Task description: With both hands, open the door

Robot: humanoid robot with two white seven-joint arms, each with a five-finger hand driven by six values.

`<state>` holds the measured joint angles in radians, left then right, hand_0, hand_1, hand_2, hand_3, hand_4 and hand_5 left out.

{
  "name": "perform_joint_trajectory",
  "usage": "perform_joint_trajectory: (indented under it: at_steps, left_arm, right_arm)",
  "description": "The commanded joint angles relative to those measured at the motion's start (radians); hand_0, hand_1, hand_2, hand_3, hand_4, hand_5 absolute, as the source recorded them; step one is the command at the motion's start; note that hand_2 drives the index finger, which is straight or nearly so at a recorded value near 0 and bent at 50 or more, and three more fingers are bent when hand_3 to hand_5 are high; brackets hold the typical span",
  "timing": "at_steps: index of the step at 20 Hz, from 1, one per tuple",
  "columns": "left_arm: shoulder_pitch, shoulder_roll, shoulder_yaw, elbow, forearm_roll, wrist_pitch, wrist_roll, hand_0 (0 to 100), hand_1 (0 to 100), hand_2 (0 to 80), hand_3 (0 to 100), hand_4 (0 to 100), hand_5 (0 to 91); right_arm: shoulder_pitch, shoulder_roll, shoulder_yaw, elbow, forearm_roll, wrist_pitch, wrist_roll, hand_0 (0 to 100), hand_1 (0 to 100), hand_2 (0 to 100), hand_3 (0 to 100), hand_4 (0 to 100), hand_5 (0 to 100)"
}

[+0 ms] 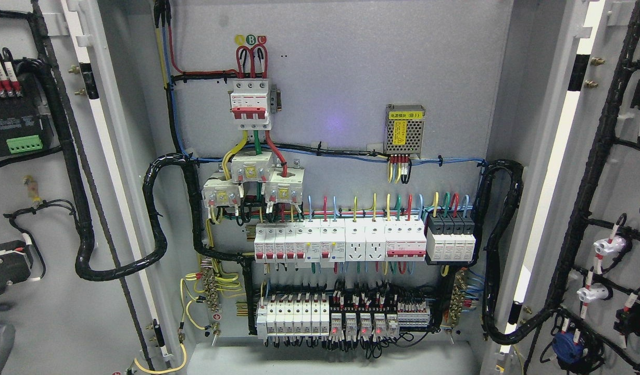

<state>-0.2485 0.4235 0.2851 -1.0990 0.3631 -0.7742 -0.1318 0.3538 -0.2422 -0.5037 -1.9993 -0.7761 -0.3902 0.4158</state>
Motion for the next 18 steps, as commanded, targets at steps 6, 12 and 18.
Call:
perform_joint_trajectory:
  at_steps: [6, 12, 18]
  left_arm:
    - [0.158, -0.179, -0.196, -0.413, -0.048, -0.878, 0.017, 12, 56, 0.0, 0, 0, 0.0]
    - [0.213, -0.296, -0.282, -0.486, -0.174, -0.878, 0.017, 12, 56, 0.0, 0, 0, 0.0]
    - [0.233, -0.391, -0.322, -0.530, -0.268, -0.879, 0.015, 12, 56, 0.0, 0, 0, 0.0]
  right_arm:
    - [0.010, -0.002, -0.013, -0.045, 0.000, 0.001, 0.003, 6, 14, 0, 0, 0, 0]
    - [0.063, -0.002, 0.022, -0.093, -0.012, -0.007, 0.006, 6, 14, 0, 0, 0, 0]
    - [0.111, -0.043, 0.128, -0.093, -0.015, -0.065, 0.012, 6, 14, 0, 0, 0, 0]
